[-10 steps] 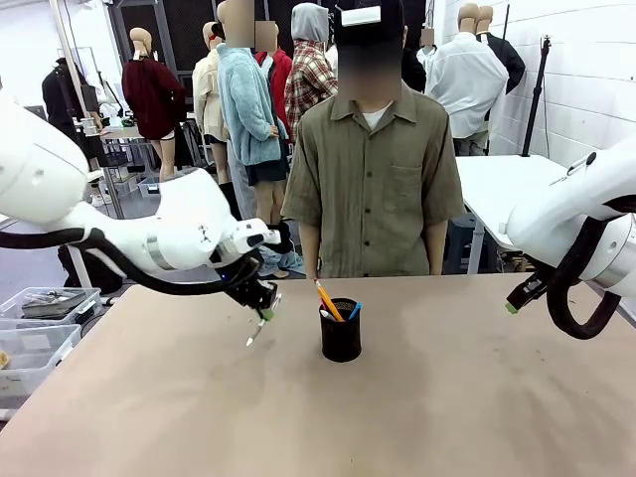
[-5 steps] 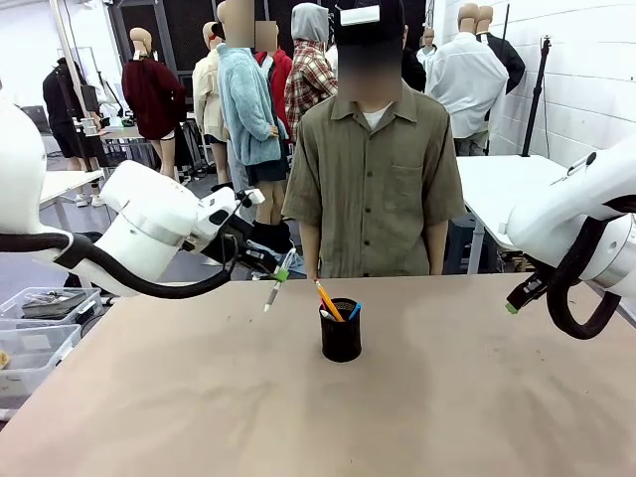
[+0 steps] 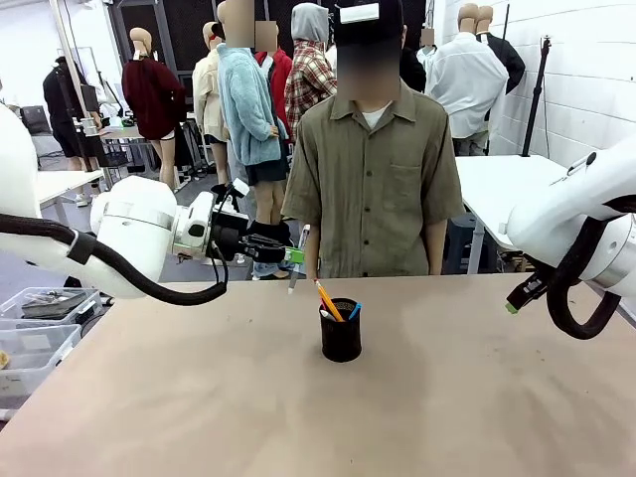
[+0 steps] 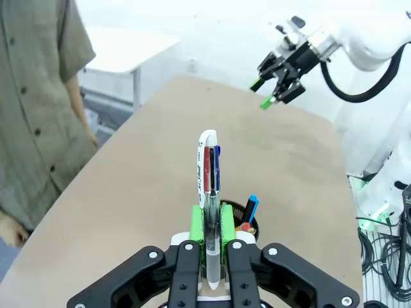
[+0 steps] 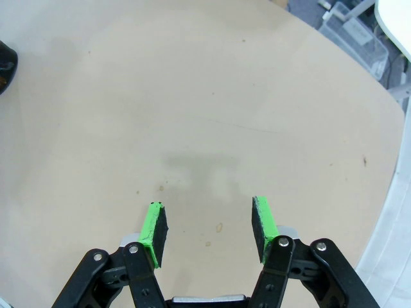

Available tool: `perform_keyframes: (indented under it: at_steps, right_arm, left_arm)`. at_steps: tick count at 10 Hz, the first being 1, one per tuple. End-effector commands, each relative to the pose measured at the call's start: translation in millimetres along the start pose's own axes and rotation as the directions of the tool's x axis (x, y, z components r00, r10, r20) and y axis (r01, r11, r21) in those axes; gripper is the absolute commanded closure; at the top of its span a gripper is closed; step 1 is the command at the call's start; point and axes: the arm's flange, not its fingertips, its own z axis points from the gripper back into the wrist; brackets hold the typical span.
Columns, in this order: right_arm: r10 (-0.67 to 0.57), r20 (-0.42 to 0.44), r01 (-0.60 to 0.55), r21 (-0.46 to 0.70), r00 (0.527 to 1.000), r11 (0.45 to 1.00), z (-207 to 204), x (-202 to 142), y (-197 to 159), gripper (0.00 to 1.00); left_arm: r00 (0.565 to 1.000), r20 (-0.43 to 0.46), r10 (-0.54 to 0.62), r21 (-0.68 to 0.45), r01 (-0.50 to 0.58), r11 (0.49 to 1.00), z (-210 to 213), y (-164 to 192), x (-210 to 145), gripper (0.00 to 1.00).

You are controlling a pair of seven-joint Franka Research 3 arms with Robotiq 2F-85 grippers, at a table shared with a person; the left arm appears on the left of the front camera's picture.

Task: Place the pens into the pen holder.
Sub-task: Pick up a writing instrument from the table and place it into the Pen holder.

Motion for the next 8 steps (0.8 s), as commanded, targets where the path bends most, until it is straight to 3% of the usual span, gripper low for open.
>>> perform_keyframes:
  at_steps: [1, 2, 7, 8]
  right_arm:
    - [0.005, 0.021, -0.005, 0.001, 1.000, 1.000, -1.2, -2.3, -0.4, 0.33]
    - [0.005, 0.021, -0.005, 0.001, 1.000, 1.000, -1.2, -2.3, -0.4, 0.33]
    - [0.005, 0.021, -0.005, 0.001, 1.000, 1.000, -1.2, -2.3, -0.4, 0.33]
    - [0.005, 0.021, -0.005, 0.001, 1.000, 1.000, -1.2, -2.3, -0.4, 0.33]
  left_arm:
    - [0.991, 0.121, -0.061, -0.032, 0.066, 0.997, -8.8, 3.2, -1.7, 1.00]
    - [0.979, 0.184, -0.084, -0.073, 0.098, 0.992, -17.2, 5.9, 0.3, 1.00]
    - [0.943, 0.313, -0.109, -0.190, 0.175, 0.966, -65.4, 24.1, 0.3, 1.00]
    - [0.941, 0.310, -0.138, -0.170, 0.198, 0.965, -73.8, 24.7, 0.2, 1.00]
